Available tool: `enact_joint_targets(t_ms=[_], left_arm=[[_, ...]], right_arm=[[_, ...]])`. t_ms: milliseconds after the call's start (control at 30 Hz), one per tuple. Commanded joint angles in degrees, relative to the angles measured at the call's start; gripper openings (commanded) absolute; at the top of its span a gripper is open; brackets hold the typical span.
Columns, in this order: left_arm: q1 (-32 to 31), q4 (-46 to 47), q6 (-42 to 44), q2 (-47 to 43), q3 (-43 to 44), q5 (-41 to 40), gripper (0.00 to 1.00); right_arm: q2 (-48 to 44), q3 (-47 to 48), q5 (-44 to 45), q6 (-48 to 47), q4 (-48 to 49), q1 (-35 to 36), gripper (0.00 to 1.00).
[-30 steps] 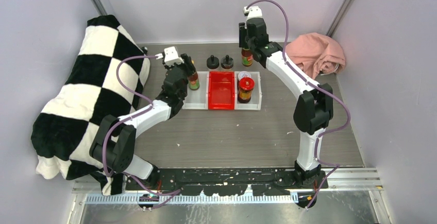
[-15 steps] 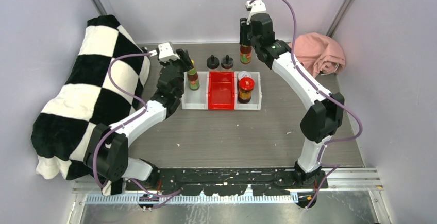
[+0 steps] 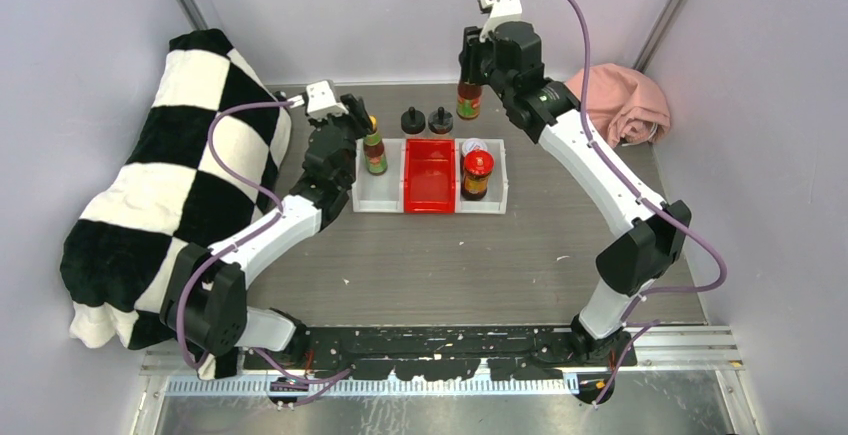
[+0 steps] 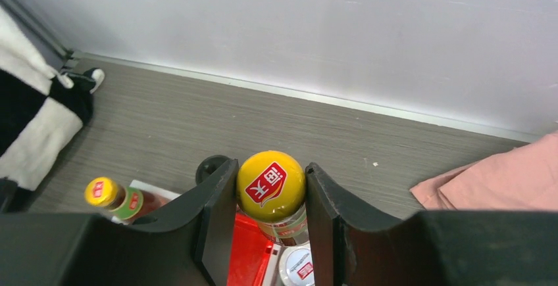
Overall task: Organize the condiment bottles
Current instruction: Pick up the bottle from the center of the board, then place the bottle in the storage box.
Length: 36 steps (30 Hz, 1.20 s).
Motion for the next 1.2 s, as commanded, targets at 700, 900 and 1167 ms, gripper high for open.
enact_joint_targets(t_ms=[700,900,1167], left_arm=[[-0.16,-2.08,5.6,-20.26,2.57,-2.19,0.47],[-0.16,-4.61,6.13,-24.18,4.45,-0.88,0.46],[-0.16,-7.73,6.41,-26.96,7.21,0.49,0.46]], right_arm=[[-10.91,-6.03,2.85,-0.1,7.48,17.09,0.01],[-9.16,-6.3,3.9,-0.33,8.23,21.12,0.01],[-5.88,-5.89,4.54,-0.6,9.87,24.2,0.01]])
